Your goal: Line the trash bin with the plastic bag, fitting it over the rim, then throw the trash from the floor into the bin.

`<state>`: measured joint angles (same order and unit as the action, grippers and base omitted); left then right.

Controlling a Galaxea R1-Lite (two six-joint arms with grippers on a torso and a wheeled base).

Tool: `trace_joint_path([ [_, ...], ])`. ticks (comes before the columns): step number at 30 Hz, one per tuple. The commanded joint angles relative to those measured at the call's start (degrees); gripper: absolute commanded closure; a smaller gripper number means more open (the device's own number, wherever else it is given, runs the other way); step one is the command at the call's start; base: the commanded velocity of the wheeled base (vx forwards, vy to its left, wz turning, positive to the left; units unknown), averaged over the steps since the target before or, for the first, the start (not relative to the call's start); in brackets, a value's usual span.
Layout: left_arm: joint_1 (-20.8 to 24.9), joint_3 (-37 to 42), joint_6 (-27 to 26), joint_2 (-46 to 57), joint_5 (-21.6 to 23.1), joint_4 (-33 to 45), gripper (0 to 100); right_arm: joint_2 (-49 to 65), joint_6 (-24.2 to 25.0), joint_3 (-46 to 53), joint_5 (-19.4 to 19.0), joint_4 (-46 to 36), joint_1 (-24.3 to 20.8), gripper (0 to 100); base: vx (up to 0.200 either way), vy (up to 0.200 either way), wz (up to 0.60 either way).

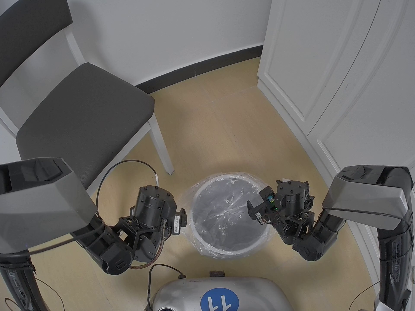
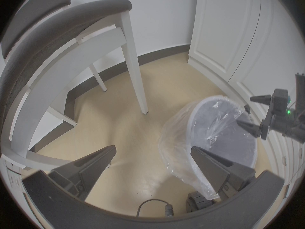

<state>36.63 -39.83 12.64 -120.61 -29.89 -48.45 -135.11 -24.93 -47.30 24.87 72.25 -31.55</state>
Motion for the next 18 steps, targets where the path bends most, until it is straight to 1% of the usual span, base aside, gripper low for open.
trace_joint_path([
  [1, 0.02, 2.65, -0.07, 1.08, 0.36, -3.85, 0, 1.87, 0.06, 1.60, -1.05, -0.27, -0.62, 0, 0.000, 0.000, 0.00],
  [6, 0.02, 4.32, -0.34, 1.26, 0.45, -6.57, 0, 1.78, -0.03, 2.21, -1.23, -0.36, -0.27, 0, 0.000, 0.000, 0.00],
  [10, 0.02, 5.81, -0.07, 1.52, 0.80, -9.12, 0, 3.36, -0.38, 2.74, -1.14, -0.27, 1.14, 0, 0.000, 0.000, 0.00],
  [12, 0.02, 5.99, -0.34, 1.79, 1.77, -11.32, 0, 5.73, -0.56, 4.41, -1.31, -0.36, 2.81, 0, 0.000, 0.000, 0.00],
  [14, 0.02, 5.99, -0.42, 3.19, 2.03, -11.85, 0, 7.49, -0.65, 5.11, -2.90, -0.36, 5.01, 0, 0.000, 0.000, 0.00],
  [15, 0.02, 5.99, -0.42, 3.28, 2.03, -11.85, 0, 7.58, -0.65, 5.20, -3.16, -0.36, 5.27, 0, 0.000, 0.000, 0.00],
  [16, 0.19, 6.16, -0.60, 5.21, 2.38, -11.67, 0, 8.99, -0.56, 6.17, -6.24, -0.45, 7.91, 0, 0.000, 0.000, 0.00],
  [17, 0.19, 6.16, -0.60, 5.30, 2.38, -11.67, 0, 8.99, -0.56, 6.25, -6.50, -0.45, 8.08, 0, 0.000, 0.000, 0.00],
  [18, 0.28, 6.34, -0.78, 6.80, 2.82, -11.67, 0, 9.60, -0.47, 6.43, -8.78, -0.71, 10.46, 0, 0.000, 0.000, 0.00],
])
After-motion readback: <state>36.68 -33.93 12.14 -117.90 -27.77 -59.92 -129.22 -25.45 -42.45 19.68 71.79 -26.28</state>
